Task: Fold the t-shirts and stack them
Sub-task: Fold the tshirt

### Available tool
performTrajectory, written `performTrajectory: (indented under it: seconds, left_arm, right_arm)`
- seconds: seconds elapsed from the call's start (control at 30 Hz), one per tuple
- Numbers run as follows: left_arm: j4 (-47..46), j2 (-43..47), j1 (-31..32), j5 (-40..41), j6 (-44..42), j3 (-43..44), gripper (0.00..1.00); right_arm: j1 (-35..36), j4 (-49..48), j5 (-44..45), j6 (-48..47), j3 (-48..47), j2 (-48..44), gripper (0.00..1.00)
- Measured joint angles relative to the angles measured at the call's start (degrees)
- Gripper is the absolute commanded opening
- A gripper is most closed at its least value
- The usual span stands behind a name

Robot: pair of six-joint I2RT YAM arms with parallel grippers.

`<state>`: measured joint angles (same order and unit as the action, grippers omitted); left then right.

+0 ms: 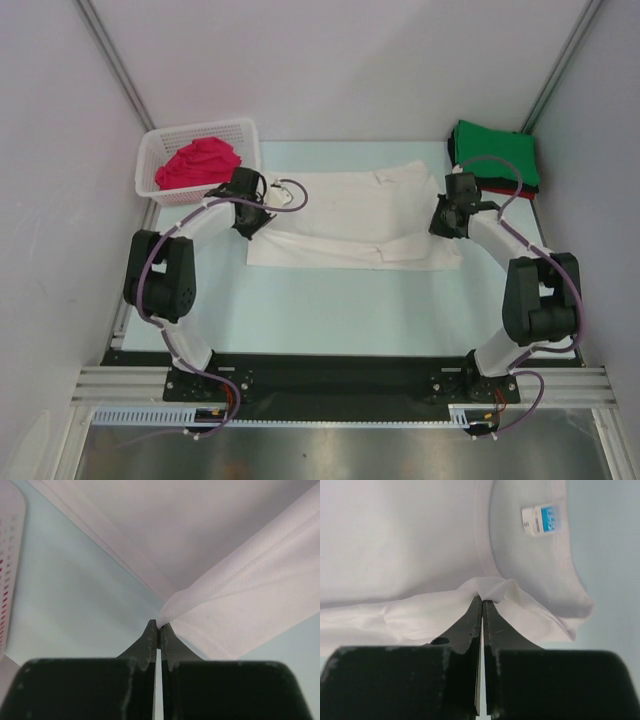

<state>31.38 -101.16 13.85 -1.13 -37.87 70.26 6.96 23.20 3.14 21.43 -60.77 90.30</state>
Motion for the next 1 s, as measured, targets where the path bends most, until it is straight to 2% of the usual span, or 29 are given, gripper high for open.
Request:
performTrajectory:
  seconds: [0.2, 0.73, 0.77, 0.8, 0.83, 0.87, 0.93, 1.0]
  left_arm:
    - [0.2, -4.9, -0.3, 1.7, 0.0, 4.2, 0.00]
    - [0.5, -10.2, -0.3, 7.0, 1.0, 4.6, 0.01]
    - [0.5, -10.2, -0.3, 7.0, 1.1, 4.7, 0.11]
    - [0.5, -10.2, -0.3, 7.1, 1.0, 4.8, 0.22]
    - [0.5, -10.2, -0.3, 7.1, 1.2, 5.0, 0.34]
    - [0.5, -10.2, -0.3, 7.2, 1.6, 5.2, 0.49]
    - [0.4, -10.2, -0.4, 7.6, 2.1, 5.7, 0.60]
    - [-0.2, -9.7, -0.4, 7.8, 2.4, 5.7, 0.62]
  right_arm:
    - [-0.1, -1.2, -0.2, -4.9, -6.6, 7.7, 0.00]
    - [-0.9, -1.3, 1.0, -7.6, -12.6, 16.1, 0.01]
    - [-1.0, -1.3, 0.9, -7.6, -13.0, 16.5, 0.11]
    - [-1.0, -1.3, 0.8, -7.6, -13.4, 16.9, 0.26]
    - [-1.0, -1.2, 0.8, -7.5, -13.7, 17.2, 0.46]
    - [-1.1, -1.2, 0.9, -7.3, -14.1, 17.6, 0.50]
    - [-1.3, -0.5, 1.4, -7.6, -14.7, 18.0, 0.54]
    - [-1.7, 0.4, 2.6, -7.0, -14.7, 17.8, 0.54]
